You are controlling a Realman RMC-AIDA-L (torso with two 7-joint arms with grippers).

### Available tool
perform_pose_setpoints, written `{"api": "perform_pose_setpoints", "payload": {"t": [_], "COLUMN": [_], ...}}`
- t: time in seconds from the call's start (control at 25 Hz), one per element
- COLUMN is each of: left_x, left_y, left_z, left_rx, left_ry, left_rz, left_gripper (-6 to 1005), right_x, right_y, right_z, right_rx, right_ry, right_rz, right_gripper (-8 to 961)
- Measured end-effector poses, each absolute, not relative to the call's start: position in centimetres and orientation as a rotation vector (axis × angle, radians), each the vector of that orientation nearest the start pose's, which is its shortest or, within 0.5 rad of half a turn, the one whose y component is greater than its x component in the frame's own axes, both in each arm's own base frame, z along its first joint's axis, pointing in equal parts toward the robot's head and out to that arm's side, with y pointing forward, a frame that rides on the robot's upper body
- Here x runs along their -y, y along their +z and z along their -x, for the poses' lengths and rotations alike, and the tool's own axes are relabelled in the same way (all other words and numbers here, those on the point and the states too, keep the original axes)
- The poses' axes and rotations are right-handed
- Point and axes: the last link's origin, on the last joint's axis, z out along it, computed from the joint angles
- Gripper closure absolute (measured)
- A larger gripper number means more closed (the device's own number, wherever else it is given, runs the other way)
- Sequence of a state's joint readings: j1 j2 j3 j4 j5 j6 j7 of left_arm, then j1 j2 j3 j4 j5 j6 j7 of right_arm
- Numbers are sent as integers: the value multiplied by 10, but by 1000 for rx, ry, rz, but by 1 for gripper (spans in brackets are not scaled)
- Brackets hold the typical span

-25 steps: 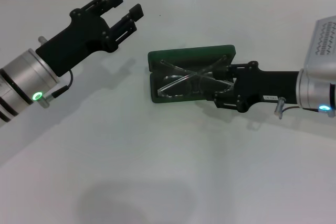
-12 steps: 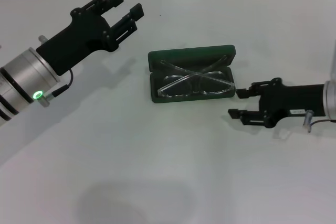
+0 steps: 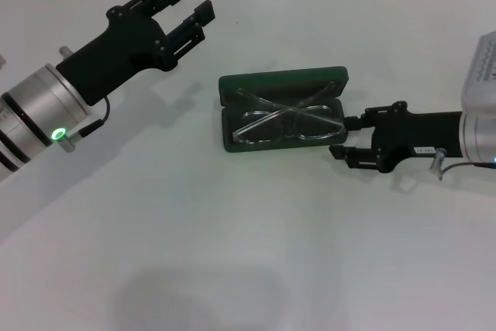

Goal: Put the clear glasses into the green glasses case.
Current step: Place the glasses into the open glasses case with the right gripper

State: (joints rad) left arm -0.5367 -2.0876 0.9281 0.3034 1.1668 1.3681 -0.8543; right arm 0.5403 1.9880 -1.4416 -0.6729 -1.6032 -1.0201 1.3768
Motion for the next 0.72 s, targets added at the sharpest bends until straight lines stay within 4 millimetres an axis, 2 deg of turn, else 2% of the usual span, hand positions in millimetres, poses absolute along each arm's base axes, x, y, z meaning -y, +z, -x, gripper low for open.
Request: {"api": "perform_pose_setpoints", "payload": {"t": [0.32,0.52,0.72], "left_x": [-354,-354,-355], "left_y": [-14,-15,-15], "left_z": [247,248,247], "left_rx": [439,441,420], "left_ry": [-1097,-1087,-1079], "left_rz": [2183,2183,2188], "left_gripper": [426,426,427], "right_x": [-376,-369,-370], "right_y": [-45,-44,-52], "right_z": [-239,-226,-208], "right_rx": [-384,-330,-246], "right_ry": [346,436,551], "right_rz": [2669,2693,2687], "right_gripper": [393,393,394]}}
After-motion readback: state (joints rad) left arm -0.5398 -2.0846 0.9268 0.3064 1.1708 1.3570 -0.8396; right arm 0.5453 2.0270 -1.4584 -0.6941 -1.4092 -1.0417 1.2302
